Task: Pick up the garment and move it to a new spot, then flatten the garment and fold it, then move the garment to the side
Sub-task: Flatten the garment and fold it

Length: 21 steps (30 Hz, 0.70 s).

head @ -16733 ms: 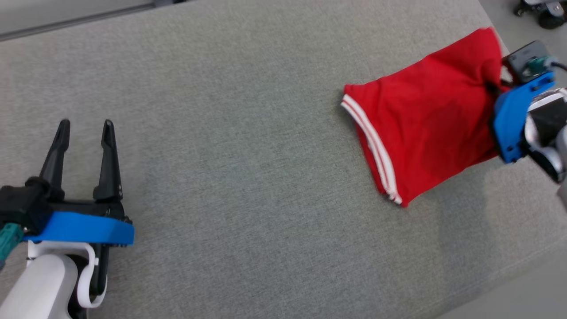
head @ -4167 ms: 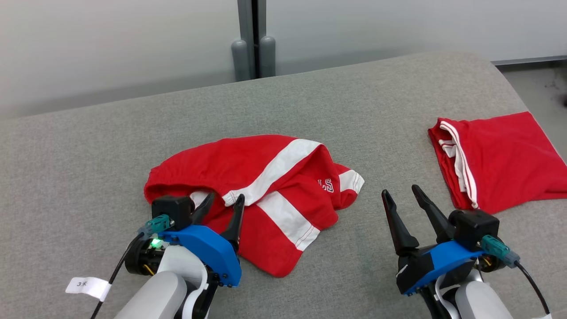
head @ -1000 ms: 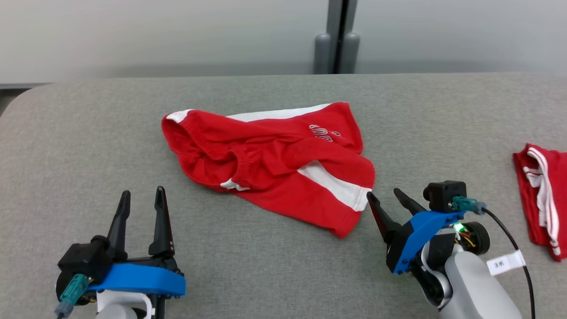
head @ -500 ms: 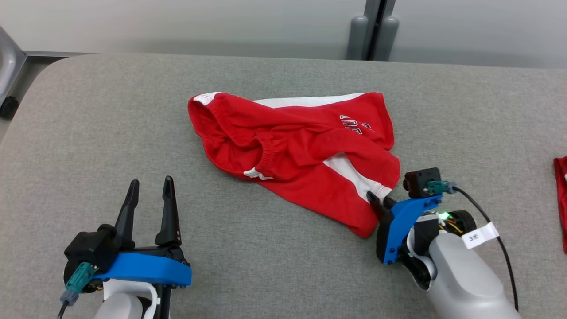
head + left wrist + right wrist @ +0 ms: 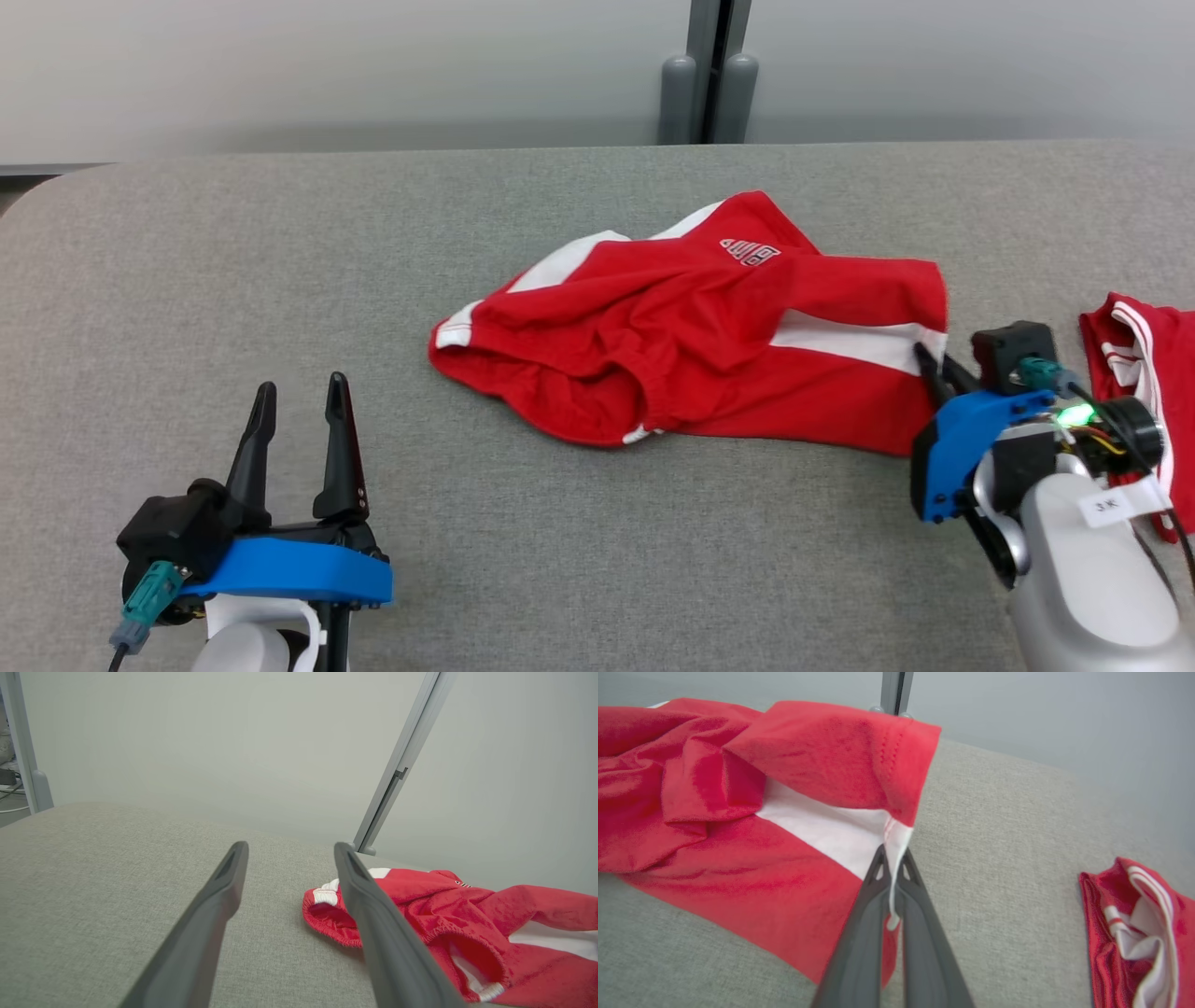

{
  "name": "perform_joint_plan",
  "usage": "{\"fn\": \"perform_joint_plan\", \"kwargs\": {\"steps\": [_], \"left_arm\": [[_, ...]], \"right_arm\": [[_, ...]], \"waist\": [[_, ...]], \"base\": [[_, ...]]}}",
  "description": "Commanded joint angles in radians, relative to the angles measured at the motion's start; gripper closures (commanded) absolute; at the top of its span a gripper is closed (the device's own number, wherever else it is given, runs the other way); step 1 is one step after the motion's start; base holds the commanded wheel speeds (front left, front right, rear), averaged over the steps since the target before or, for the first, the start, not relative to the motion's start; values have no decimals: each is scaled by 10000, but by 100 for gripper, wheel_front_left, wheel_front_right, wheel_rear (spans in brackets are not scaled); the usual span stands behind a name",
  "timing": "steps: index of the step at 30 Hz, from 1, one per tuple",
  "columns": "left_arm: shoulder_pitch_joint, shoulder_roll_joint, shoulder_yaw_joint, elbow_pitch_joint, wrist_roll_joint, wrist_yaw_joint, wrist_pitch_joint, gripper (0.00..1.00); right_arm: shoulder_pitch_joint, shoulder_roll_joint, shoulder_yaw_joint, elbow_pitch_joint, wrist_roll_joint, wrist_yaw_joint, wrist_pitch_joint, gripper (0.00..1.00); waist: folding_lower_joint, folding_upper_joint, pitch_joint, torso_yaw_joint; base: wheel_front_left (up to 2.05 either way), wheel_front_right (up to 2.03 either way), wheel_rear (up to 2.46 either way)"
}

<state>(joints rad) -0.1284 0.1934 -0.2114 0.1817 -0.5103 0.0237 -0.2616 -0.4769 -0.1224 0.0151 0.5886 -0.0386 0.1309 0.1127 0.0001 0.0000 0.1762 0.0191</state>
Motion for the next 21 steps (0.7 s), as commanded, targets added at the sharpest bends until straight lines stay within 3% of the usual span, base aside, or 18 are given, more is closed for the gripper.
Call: {"fn": "perform_joint_plan", "kwargs": {"steps": [1, 2, 3, 4, 10, 21], "left_arm": [[-3, 36, 2, -12, 43, -38, -44, 0], [-16, 14, -16, -11, 54, -53, -44, 0], [-25, 16, -24, 6, 64, -69, -44, 0], [-23, 19, -16, 28, 67, -81, -44, 0], [94, -30, -97, 192, 99, -150, -44, 0], [532, -104, 149, 411, 141, -338, -44, 0]], "right_arm": [[179, -112, -188, -269, -71, 1, 87, 100], [260, -146, -262, -506, -48, 1, 134, 100], [365, -143, -339, -640, 37, 1, 209, 45], [478, -148, -338, -717, 104, 1, 277, 0], [860, 62, -539, -970, 466, 1, 0, 0], [2512, 691, -961, -2459, 666, 1, -1728, 0]], "waist": [[-1, 0, -32, -61], [-1, 0, -28, -85], [-1, 0, -26, -112], [-1, 0, -33, -144], [-1, 0, -195, -239], [-1, 0, -895, -581]], "base": [[0, 0, 0], [0, 0, 0], [0, 0, 0], [0, 0, 0], [0, 0, 0], [0, 0, 0]]}}
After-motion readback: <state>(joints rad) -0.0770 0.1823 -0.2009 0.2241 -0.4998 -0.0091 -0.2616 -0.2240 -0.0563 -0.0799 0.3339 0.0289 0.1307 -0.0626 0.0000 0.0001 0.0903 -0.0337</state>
